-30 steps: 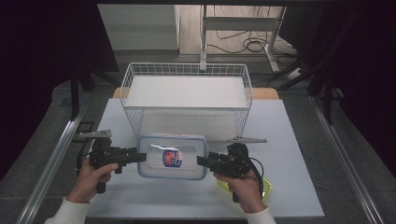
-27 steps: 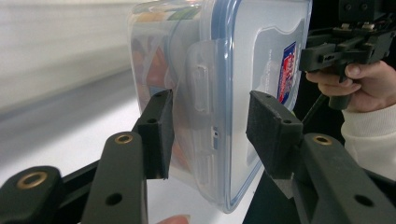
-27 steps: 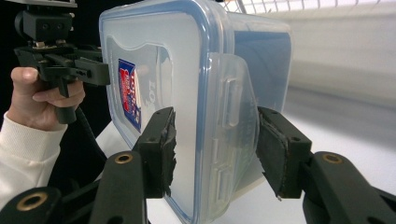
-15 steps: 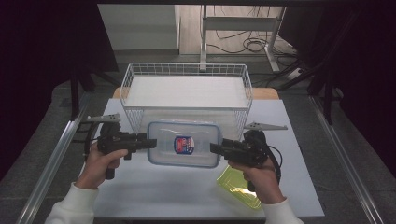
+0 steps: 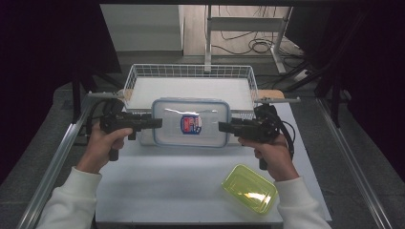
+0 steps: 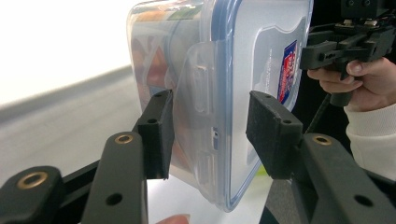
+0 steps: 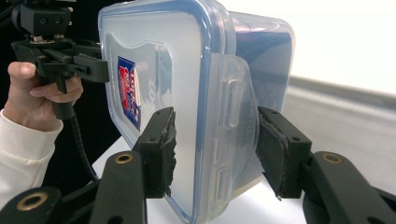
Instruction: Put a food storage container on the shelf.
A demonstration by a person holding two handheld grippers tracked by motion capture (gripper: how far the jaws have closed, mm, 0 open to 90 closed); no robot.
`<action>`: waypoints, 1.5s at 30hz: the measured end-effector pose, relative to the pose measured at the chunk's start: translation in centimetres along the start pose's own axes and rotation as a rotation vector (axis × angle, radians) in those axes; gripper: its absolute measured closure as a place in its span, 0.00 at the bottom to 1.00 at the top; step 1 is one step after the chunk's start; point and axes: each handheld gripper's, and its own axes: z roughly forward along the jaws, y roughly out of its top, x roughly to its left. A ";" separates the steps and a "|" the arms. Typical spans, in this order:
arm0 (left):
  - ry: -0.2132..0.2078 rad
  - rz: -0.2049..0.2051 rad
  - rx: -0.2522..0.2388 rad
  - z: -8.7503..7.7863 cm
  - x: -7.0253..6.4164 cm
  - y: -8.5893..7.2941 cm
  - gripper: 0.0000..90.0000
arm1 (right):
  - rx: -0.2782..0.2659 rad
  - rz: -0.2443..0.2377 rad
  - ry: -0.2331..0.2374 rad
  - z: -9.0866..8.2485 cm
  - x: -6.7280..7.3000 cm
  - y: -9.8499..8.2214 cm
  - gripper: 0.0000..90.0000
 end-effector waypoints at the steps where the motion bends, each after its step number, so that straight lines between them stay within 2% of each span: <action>1: 0.003 0.000 -0.002 0.0 0.1 0.4 0.59 | 0.000 0.000 0.002 0.1 -0.2 0.4 0.55; 3: 0.008 -0.001 -0.003 -0.1 0.2 0.7 0.59 | 0.001 -0.002 0.005 0.3 -0.4 0.8 0.55; 7: 0.020 0.001 -0.009 -0.3 0.7 2.4 0.59 | -0.006 -0.012 0.019 0.9 -1.1 3.0 0.55; 8: 0.023 0.000 -0.011 -0.3 0.8 2.8 0.59 | -0.006 -0.012 0.019 0.9 -1.1 3.0 0.55; 14: 0.043 -0.003 -0.011 -0.2 1.6 5.3 0.58 | -0.011 -0.012 0.038 1.6 -2.4 5.6 0.55; 21: 0.053 -0.006 -0.009 0.1 2.0 6.9 0.58 | -0.005 -0.008 0.051 1.9 -3.5 7.6 0.55; 23: 0.057 -0.014 -0.005 0.4 2.3 7.4 0.58 | -0.005 -0.007 0.054 2.0 -3.8 7.8 0.55; 24: 0.056 -0.031 -0.003 0.7 2.8 7.8 0.58 | 0.000 0.008 0.057 2.2 -4.4 8.3 0.55; 28: 0.058 -0.048 0.007 1.3 3.5 8.3 0.58 | 0.005 0.027 0.061 2.7 -5.2 8.8 0.55; 29: 0.060 -0.049 0.012 1.4 3.7 8.4 0.58 | 0.014 0.042 0.061 3.1 -5.8 8.9 0.54; 36: 0.066 -0.066 0.029 2.2 5.0 8.1 0.57 | 0.037 0.063 0.055 3.9 -6.6 8.9 0.54; 38: 0.069 -0.078 0.012 2.3 5.2 8.1 0.57 | 0.041 0.078 0.059 4.3 -7.0 8.9 0.54; 44: 0.074 -0.087 0.004 2.5 5.4 8.2 0.56 | 0.032 0.105 0.054 4.7 -7.4 9.2 0.53; 45: 0.075 -0.101 -0.003 2.6 5.5 8.2 0.56 | 0.033 0.110 0.053 4.7 -7.4 9.3 0.53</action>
